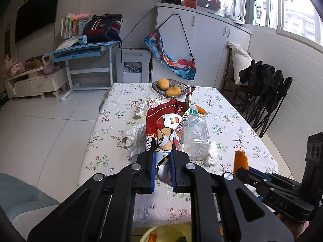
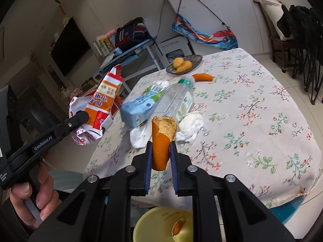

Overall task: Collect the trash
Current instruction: 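Carry the orange peel to the yellow basin and open the right gripper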

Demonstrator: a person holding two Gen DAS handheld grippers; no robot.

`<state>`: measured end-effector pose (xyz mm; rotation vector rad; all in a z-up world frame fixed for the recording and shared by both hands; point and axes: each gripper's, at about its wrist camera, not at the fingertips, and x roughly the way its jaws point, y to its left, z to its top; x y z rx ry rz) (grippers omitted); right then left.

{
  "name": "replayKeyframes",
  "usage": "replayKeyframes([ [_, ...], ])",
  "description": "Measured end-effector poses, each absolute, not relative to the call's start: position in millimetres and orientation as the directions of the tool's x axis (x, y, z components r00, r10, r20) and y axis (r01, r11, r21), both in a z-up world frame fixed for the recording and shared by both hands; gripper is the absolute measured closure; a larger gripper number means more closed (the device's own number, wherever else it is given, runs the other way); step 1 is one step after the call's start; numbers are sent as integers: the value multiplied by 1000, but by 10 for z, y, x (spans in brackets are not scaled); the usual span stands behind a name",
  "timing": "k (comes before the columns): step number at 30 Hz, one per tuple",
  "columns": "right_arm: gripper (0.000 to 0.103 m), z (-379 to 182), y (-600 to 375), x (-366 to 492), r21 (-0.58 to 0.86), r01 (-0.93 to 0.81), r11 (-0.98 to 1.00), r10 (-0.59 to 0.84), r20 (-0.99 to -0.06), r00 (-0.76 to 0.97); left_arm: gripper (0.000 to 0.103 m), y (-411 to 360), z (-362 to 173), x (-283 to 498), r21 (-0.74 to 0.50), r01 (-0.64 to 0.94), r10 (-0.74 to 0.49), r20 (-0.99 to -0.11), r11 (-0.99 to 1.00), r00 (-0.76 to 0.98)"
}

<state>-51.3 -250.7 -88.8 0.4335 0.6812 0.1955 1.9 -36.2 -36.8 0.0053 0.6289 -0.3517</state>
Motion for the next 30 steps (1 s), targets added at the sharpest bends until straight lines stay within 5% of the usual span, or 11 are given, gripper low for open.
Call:
replayKeyframes([
  [14,85,-966,-2119,-762,422,-148,894,398,-598,696,92,-154,-394,-449,-106,327,-327,-568,939,755],
  [30,79,-1362,-1501,-1138,357,-282,891,452,-763,462,92,36,-524,-955,-89,347,-329,-599,933,730],
])
